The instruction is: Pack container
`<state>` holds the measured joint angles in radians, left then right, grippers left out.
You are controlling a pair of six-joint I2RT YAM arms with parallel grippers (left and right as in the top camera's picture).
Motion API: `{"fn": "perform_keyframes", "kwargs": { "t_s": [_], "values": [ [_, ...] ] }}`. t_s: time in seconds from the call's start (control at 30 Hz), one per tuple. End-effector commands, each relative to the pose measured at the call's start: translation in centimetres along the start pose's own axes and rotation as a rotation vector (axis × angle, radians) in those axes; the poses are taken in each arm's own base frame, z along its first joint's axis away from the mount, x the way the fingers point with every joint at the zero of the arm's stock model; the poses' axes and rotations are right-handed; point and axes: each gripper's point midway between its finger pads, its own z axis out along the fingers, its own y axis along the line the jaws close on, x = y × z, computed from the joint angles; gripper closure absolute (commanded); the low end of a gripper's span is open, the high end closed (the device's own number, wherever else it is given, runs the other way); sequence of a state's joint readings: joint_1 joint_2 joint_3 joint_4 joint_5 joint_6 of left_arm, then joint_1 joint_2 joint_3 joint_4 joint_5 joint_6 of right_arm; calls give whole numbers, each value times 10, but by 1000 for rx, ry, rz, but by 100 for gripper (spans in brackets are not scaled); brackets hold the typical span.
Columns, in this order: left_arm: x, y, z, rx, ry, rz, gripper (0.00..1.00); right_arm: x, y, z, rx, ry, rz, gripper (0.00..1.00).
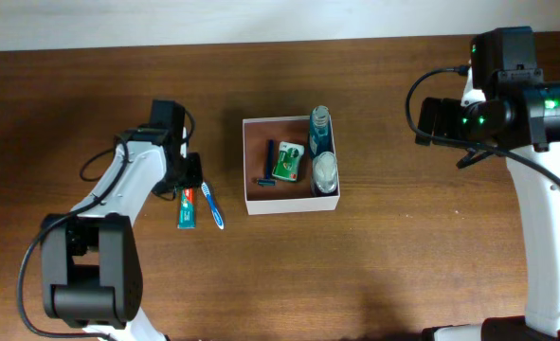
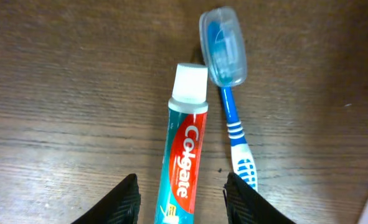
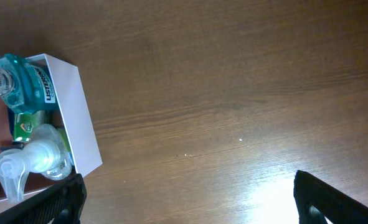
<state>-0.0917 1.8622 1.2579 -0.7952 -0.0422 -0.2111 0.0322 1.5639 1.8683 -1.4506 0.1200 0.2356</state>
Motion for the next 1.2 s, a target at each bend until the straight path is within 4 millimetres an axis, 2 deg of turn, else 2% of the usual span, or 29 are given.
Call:
{"fn": "perform_keyframes", "kwargs": {
  "t_s": [0.0, 0.27, 0.37, 0.4, 0.43, 0.47, 0.67, 0.77, 0.93, 1.03, 1.13, 1.17],
  "values": [
    [5, 3, 4, -7, -5, 18, 55, -3, -5, -7, 13, -28, 14, 2],
    [11, 6, 27, -4, -41, 10, 55, -3, -5, -7, 13, -28, 14, 2],
    [13, 6, 29, -4, -42, 10, 55, -3, -5, -7, 13, -28, 14, 2],
    [13, 6, 29, -4, -43, 10, 57, -3, -5, -7, 13, -28, 14, 1],
    [13, 6, 29, -3, -43, 10, 64, -3, -5, -7, 13, -28, 14, 2],
    [13, 6, 29, -3, -43, 10, 66, -3, -5, -7, 13, -28, 14, 2],
    [13, 6, 29, -4, -43, 10, 68, -3, -5, -7, 13, -28, 14, 2],
    [12, 6, 29, -4, -45, 10, 78, -3, -5, -7, 13, -28, 14, 2],
    [11, 6, 28, -4, -45, 10, 78, -3, -5, -7, 13, -28, 14, 2],
    [3, 9, 14, -28, -58, 35, 81, -3, -5, -7, 13, -28, 14, 2],
    [-13, 10, -18, -41, -97, 32, 83, -3, -5, -7, 13, -28, 14, 2],
    [-21, 8, -35, -29, -125, 32, 82, -3, -5, -7, 13, -28, 14, 2]
  ]
}}
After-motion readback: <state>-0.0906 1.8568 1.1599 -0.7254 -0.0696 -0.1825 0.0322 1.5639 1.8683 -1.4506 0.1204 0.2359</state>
